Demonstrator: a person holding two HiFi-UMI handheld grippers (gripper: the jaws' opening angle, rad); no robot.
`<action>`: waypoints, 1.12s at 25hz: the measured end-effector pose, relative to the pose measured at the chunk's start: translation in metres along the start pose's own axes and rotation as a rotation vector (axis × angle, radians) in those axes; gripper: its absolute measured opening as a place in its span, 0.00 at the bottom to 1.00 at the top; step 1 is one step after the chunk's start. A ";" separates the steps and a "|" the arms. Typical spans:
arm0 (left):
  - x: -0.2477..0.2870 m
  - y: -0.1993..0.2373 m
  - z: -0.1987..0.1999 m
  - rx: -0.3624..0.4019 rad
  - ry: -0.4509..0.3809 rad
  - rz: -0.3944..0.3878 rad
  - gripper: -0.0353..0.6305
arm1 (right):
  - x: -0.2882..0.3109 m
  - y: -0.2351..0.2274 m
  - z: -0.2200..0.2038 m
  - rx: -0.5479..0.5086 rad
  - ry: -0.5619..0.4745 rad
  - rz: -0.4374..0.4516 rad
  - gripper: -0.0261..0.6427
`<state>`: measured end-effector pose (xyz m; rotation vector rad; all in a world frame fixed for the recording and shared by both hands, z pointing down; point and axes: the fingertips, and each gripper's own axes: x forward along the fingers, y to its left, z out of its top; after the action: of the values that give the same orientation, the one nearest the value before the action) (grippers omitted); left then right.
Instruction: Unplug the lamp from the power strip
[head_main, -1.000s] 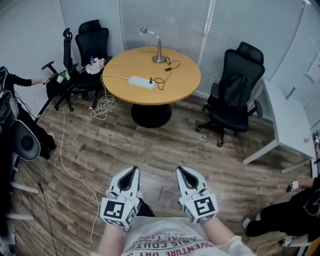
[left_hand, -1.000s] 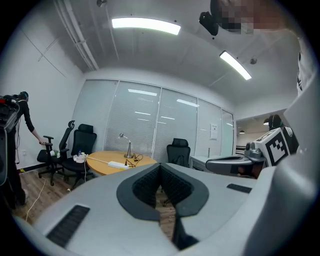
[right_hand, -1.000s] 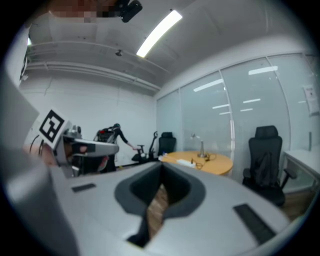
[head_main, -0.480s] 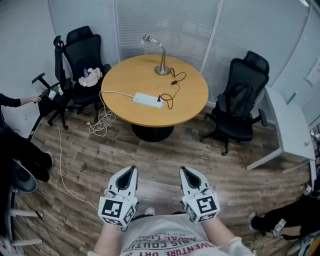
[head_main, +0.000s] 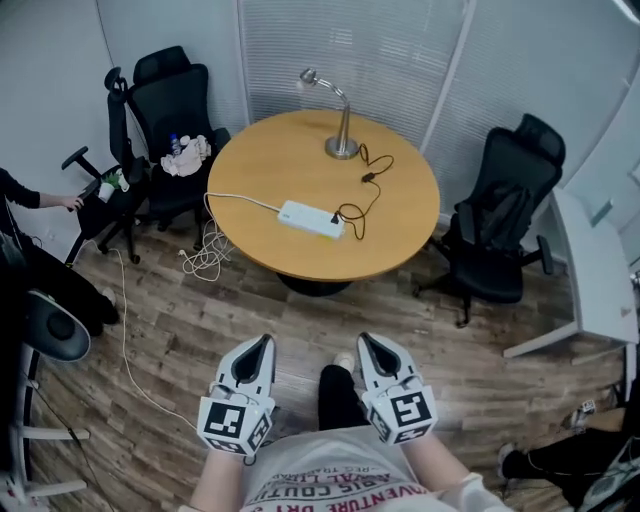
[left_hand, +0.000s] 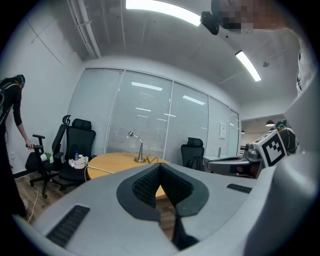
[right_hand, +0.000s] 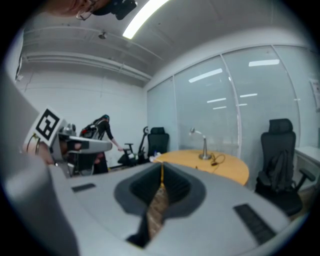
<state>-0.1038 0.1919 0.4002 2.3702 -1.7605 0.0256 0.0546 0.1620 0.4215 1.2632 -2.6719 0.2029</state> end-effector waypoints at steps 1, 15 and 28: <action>0.011 0.006 0.001 0.000 0.002 0.013 0.09 | 0.013 -0.007 0.002 0.002 -0.001 0.012 0.08; 0.214 0.072 0.036 0.004 0.018 0.173 0.09 | 0.208 -0.163 0.050 -0.013 0.016 0.132 0.08; 0.323 0.122 -0.008 -0.038 0.144 0.081 0.09 | 0.293 -0.214 0.006 0.003 0.179 0.076 0.08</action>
<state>-0.1241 -0.1469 0.4656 2.2101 -1.7716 0.1677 0.0373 -0.1938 0.4900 1.0896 -2.5681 0.3149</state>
